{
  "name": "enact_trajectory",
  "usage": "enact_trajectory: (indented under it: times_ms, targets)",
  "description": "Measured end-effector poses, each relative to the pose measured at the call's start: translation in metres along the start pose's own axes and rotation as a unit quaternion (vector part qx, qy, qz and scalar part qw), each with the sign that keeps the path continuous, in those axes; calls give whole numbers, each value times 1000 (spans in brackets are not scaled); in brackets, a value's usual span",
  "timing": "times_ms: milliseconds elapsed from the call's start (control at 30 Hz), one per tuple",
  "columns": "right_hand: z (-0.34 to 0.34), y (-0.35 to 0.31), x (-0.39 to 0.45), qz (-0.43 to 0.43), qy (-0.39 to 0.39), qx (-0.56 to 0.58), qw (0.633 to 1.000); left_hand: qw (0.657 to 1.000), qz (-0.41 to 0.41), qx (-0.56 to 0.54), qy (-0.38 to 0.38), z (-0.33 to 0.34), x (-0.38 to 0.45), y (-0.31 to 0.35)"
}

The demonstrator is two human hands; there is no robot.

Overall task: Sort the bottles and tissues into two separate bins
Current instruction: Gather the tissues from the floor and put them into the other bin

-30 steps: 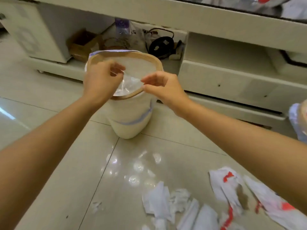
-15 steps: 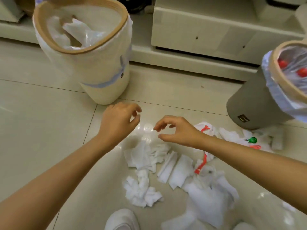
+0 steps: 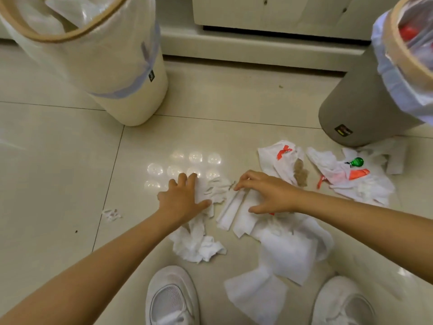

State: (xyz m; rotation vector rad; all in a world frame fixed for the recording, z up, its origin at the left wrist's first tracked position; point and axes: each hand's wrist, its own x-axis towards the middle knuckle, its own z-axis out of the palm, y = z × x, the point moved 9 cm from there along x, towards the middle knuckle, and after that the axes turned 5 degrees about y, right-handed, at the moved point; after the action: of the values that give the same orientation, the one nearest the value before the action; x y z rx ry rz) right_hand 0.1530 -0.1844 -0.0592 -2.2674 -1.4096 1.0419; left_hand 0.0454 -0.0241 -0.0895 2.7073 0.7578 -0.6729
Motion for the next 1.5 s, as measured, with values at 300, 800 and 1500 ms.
enact_trajectory:
  times_ms: [300, 800, 1500]
  targets:
    - [12, 16, -5, 30, 3, -2, 1000, 998, 66, -12, 15, 15, 0, 62]
    - [33, 2, -14, -9, -51, -136, 989, 984, 95, -108, 102, -28, 18, 31]
    - [79, -127, 45, -136, -78, -98, 983, 947, -35, -274, 166, -49, 2, -67]
